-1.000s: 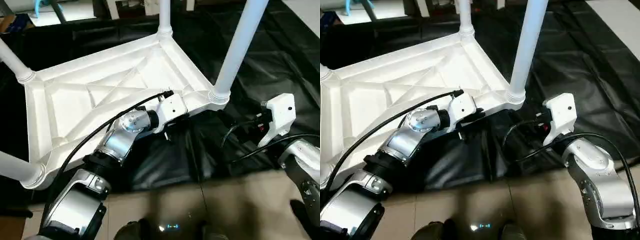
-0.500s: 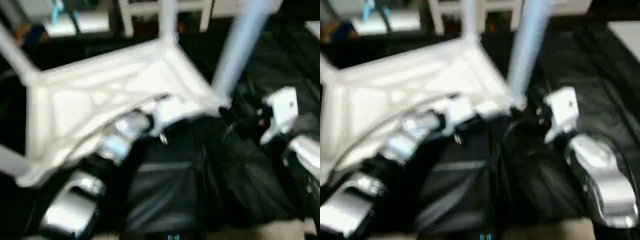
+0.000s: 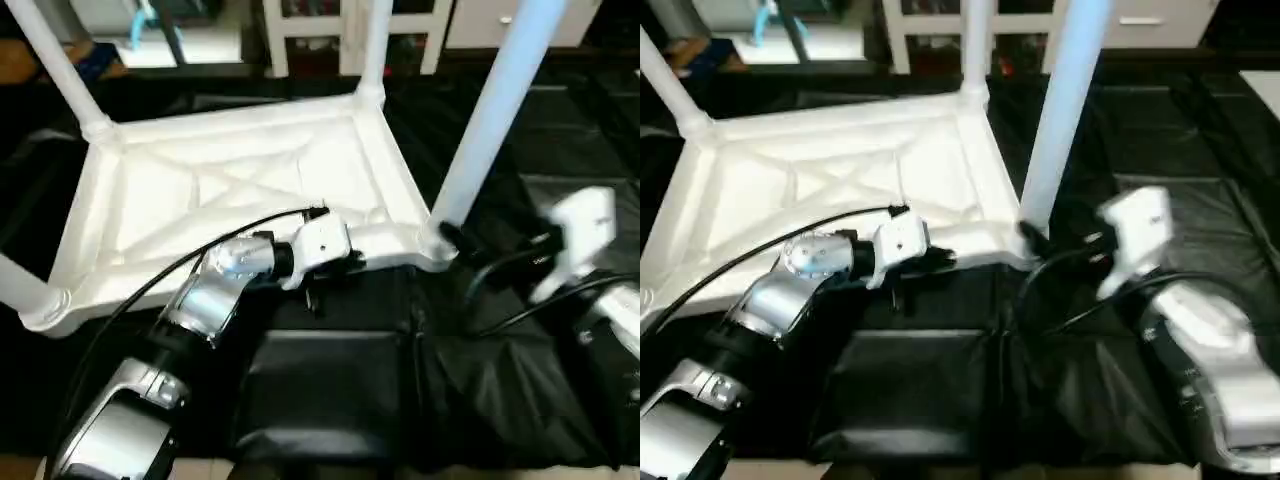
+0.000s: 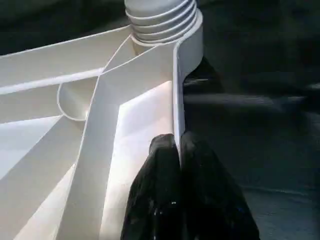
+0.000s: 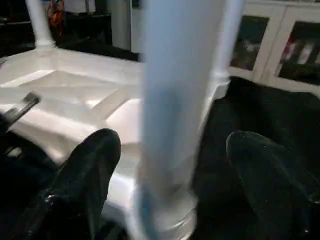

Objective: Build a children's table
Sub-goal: Rotate leg to tighten

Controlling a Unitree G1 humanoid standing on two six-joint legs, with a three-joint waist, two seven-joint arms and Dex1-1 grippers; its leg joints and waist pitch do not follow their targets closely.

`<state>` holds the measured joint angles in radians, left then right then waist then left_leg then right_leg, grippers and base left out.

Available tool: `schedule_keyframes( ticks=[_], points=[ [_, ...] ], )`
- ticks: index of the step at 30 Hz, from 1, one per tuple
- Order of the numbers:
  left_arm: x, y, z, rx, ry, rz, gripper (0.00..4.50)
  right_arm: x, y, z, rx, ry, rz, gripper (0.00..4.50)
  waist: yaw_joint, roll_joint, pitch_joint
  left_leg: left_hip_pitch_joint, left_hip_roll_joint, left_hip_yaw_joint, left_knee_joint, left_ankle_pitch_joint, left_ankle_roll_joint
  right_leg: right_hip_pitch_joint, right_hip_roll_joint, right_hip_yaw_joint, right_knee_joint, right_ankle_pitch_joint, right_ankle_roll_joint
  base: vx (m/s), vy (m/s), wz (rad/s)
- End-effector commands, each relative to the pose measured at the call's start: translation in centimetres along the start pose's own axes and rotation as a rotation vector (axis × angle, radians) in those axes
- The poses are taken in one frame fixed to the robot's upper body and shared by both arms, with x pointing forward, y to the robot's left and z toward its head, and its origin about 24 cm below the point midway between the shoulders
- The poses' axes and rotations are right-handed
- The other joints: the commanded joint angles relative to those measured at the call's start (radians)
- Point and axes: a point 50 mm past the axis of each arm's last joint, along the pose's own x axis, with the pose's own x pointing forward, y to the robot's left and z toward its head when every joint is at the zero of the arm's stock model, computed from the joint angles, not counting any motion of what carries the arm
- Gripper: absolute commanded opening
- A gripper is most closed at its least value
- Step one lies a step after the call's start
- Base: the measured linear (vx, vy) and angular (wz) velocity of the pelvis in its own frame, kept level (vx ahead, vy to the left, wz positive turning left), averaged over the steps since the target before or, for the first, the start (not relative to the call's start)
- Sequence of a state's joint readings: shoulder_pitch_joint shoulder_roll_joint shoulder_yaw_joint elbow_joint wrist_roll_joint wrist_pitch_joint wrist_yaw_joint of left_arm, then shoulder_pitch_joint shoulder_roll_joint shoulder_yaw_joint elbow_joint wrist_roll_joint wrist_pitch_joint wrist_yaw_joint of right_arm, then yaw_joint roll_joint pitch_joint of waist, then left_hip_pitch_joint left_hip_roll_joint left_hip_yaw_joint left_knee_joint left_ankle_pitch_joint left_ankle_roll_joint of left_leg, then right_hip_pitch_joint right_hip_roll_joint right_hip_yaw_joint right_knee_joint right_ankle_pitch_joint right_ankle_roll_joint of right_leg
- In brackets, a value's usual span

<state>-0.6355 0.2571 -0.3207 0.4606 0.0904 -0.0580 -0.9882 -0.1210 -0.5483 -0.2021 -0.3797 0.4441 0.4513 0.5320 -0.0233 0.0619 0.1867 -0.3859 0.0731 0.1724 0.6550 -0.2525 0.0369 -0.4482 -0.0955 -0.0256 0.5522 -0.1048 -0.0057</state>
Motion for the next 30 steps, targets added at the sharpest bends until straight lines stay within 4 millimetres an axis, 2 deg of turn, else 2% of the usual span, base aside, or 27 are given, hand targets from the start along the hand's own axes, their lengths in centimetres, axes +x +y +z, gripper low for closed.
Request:
schedule_keyframes(
  ticks=[1,2,3,5,7,8,10,14,17,19,20,21,23,24,25,26,27,30],
  points=[
    [-0.2,-0.1,0.9,0.023,-0.035,-0.026,0.0,-0.5,-0.4,0.7,-0.018,0.006,0.051,3.83,-0.006,-0.029,-0.066,0.039,0.124,-0.067,-0.115,-0.291,0.062,0.043,-0.065,0.027,-0.082,-0.644,-0.155,-0.056,0.025,0.1],
    [-0.3,-0.1,0.8,0.023,-0.029,-0.034,0.0,-0.7,-0.4,0.6,-0.025,0.032,0.076,3.83,-0.008,-0.023,-0.065,0.034,0.13,-0.073,-0.123,-0.33,0.056,0.047,-0.063,0.023,-0.074,-0.595,-0.161,0.0,0.0,0.0],
    [-0.3,-0.2,0.7,0.023,-0.024,-0.041,0.0,-0.8,-0.4,0.4,-0.029,0.051,0.093,3.83,-0.011,-0.022,-0.064,0.034,0.135,-0.075,-0.13,-0.369,0.046,0.048,-0.064,0.021,-0.073,-0.561,-0.165,0.0,0.0,0.0],
    [-0.4,-0.3,0.6,0.02,-0.026,-0.041,0.0,-1.2,-0.4,0.0,-0.034,0.096,0.131,3.83,-0.013,-0.022,-0.062,0.033,0.135,-0.074,-0.131,-0.404,0.029,0.049,-0.072,0.021,-0.075,-0.543,-0.173,0.0,0.0,0.0],
    [-0.4,-0.3,0.7,0.017,-0.03,-0.046,0.0,-1.4,-0.4,-0.3,-0.028,0.125,0.162,3.83,-0.009,-0.027,-0.067,0.025,0.135,-0.072,-0.129,-0.355,0.038,0.056,-0.086,0.029,-0.075,-0.508,-0.192,0.0,0.0,0.0],
    [-0.4,-0.3,0.7,0.017,-0.03,-0.046,0.0,-1.4,-0.4,-0.3,-0.028,0.125,0.162,3.83,-0.009,-0.027,-0.067,0.025,0.135,-0.072,-0.129,-0.355,0.038,0.056,-0.086,0.029,-0.075,-0.508,-0.192,0.0,0.0,0.0],
    [-0.4,-0.5,0.8,0.013,-0.036,-0.061,0.0,-1.6,-0.5,-0.7,-0.025,0.162,0.199,3.83,-0.007,-0.037,-0.072,0.021,0.138,-0.069,-0.127,-0.272,0.07,0.061,-0.09,0.032,-0.071,-0.456,-0.218,0.0,0.0,0.0],
    [-0.4,-0.8,1.1,0.013,-0.05,-0.092,0.0,-1.4,-1.2,-1.2,-0.034,0.193,0.199,3.83,-0.001,-0.03,-0.075,0.023,0.139,-0.058,-0.125,-0.201,0.104,0.06,-0.087,0.035,-0.065,-0.37,-0.255,0.0,0.0,0.0],
    [-0.5,-1.4,1.2,0.008,-0.063,-0.141,0.0,-0.7,-1.6,-1.4,-0.032,0.176,0.205,3.83,-0.001,-0.034,-0.078,0.019,0.137,-0.053,-0.12,-0.157,0.13,0.061,-0.087,0.034,-0.058,-0.343,-0.27,0.0,0.0,0.0],
    [-0.4,-1.7,1.2,0.008,-0.057,-0.162,0.0,-0.3,-1.7,-1.5,-0.025,0.172,0.231,3.83,0.001,-0.033,-0.081,0.021,0.137,-0.049,-0.116,-0.129,0.151,0.06,-0.085,0.033,-0.055,-0.323,-0.276,0.0,0.0,0.0],
    [-0.4,-1.7,1.2,0.008,-0.057,-0.162,0.0,-0.3,-1.7,-1.5,-0.025,0.172,0.232,3.67,0.001,-0.033,-0.081,0.021,0.137,-0.049,-0.116,-0.129,0.151,0.06,-0.085,0.033,-0.055,-0.323,-0.276,0.0,0.0,0.0],
    [-0.4,-1.8,1.2,0.007,-0.052,-0.17,0.0,-0.1,-1.9,-1.5,-0.018,0.171,0.262,3.67,0.003,-0.036,-0.085,0.021,0.138,-0.049,-0.113,-0.081,0.176,0.062,-0.083,0.03,-0.046,-0.269,-0.29,0.0,0.0,0.0],
    [-0.5,-1.8,1.2,0.008,-0.049,-0.17,0.0,0.0,-2.0,-1.5,-0.004,0.168,0.298,3.57,0.005,-0.034,-0.087,0.023,0.139,-0.046,-0.109,-0.041,0.201,0.061,-0.082,0.031,-0.041,-0.233,-0.304,0.0,0.0,0.0],
    [-0.5,-1.8,1.2,0.008,-0.049,-0.17,0.0,0.0,-2.0,-1.5,-0.004,0.168,0.298,3.57,0.005,-0.035,-0.088,0.022,0.138,-0.047,-0.107,-0.027,0.211,0.062,-0.082,0.03,-0.038,-0.22,-0.31,0.0,0.0,0.0],
    [-0.5,-1.8,1.2,0.008,-0.046,-0.17,0.0,0.1,-2.1,-1.5,0.001,0.173,0.339,3.38,0.006,-0.035,-0.09,0.016,0.139,-0.049,-0.104,0.017,0.238,0.066,-0.083,0.028,-0.03,-0.189,-0.316,0.0,0.0,0.0],
    [-0.6,-1.9,1.2,0.008,-0.045,-0.171,0.0,0.0,-2.2,-1.6,0.0,0.18,0.354,3.19,0.006,-0.036,-0.09,0.015,0.139,-0.05,-0.104,0.027,0.247,0.067,-0.083,0.027,-0.03,-0.185,-0.317,0.0,0.0,0.0],
    [-0.6,-1.9,1.2,0.007,-0.044,-0.172,0.0,0.0,-2.3,-1.7,-0.004,0.19,0.37,3.19,0.007,-0.037,-0.091,0.014,0.14,-0.05,-0.102,0.041,0.259,0.067,-0.083,0.026,-0.027,-0.18,-0.318,0.0,0.0,0.0],
    [-0.7,-1.9,1.2,0.006,-0.044,-0.174,0.0,0.0,-2.6,-1.9,-0.003,0.208,0.394,2.95,0.007,-0.038,-0.088,0.011,0.14,-0.05,-0.102,0.027,0.264,0.067,-0.083,0.024,-0.032,-0.217,-0.313,0.0,0.0,0.0]
  ],
)
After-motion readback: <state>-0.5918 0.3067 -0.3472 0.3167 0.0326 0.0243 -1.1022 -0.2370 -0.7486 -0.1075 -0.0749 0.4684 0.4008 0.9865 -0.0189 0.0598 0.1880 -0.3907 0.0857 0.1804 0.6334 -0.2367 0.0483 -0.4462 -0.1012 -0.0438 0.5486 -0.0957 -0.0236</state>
